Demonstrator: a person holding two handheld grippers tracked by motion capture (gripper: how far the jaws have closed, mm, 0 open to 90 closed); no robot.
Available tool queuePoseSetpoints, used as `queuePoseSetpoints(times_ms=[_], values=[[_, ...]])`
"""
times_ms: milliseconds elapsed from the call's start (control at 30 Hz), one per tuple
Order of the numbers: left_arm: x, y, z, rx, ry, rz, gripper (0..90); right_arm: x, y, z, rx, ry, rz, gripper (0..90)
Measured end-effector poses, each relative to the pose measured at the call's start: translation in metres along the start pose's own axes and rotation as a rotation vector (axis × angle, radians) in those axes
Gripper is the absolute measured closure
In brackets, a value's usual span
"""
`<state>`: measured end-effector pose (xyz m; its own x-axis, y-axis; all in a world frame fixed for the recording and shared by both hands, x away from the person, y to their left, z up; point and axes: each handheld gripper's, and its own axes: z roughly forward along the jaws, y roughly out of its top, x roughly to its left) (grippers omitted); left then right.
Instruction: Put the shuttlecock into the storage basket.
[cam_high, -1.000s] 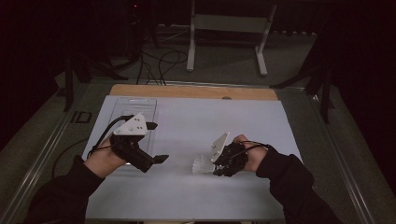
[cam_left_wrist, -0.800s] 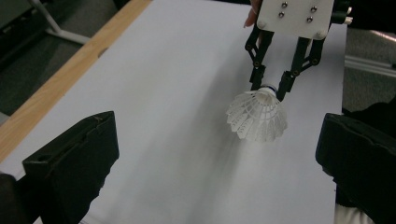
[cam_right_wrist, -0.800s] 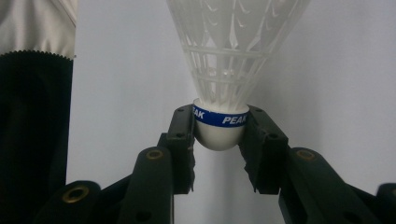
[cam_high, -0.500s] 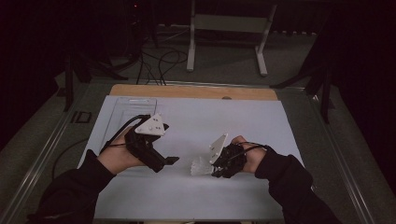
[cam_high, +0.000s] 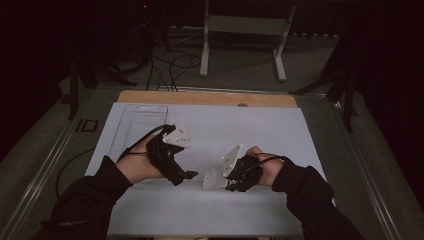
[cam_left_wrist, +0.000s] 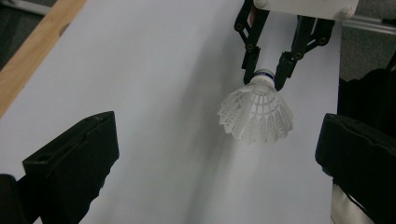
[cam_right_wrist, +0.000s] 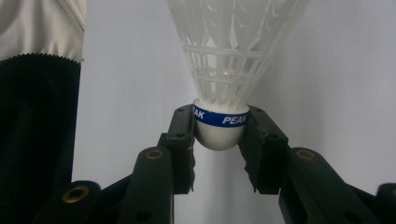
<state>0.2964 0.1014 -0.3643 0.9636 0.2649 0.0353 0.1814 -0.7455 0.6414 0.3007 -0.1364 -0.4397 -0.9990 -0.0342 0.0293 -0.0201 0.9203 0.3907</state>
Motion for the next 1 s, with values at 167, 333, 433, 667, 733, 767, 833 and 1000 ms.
queuePoseSetpoints(times_ms=[167, 333, 433, 667, 733, 767, 833, 1000], values=[[0.0, 0.0, 0.012, 0.02, -0.024, 0.019, 0.4, 0.001, 0.001, 0.0, 0.001, 0.001, -0.003, 66.1], [-0.001, 0.001, 0.025, 0.044, -0.05, 0.035, 2.8, 0.002, 0.002, 0.0, -0.002, 0.004, -0.011, 66.1], [-0.001, 0.001, 0.032, 0.062, -0.067, 0.048, 6.0, 0.002, 0.002, 0.0, -0.002, 0.001, -0.014, 66.1], [0.0, -0.001, 0.046, 0.074, -0.102, 0.069, 16.7, 0.003, 0.001, 0.0, -0.002, 0.003, -0.013, 66.1], [0.0, -0.002, 0.049, 0.074, -0.111, 0.068, 20.0, 0.004, 0.001, 0.0, -0.001, 0.006, -0.011, 66.1], [0.001, -0.002, 0.051, 0.074, -0.113, 0.071, 21.7, 0.004, 0.001, 0.0, -0.002, 0.005, -0.011, 66.1], [0.002, -0.003, 0.054, 0.078, -0.122, 0.076, 25.2, 0.004, 0.002, 0.0, -0.003, 0.004, -0.012, 66.1], [0.003, -0.004, 0.062, 0.093, -0.142, 0.086, 35.0, 0.005, 0.002, 0.0, 0.0, 0.0, -0.019, 66.1]])
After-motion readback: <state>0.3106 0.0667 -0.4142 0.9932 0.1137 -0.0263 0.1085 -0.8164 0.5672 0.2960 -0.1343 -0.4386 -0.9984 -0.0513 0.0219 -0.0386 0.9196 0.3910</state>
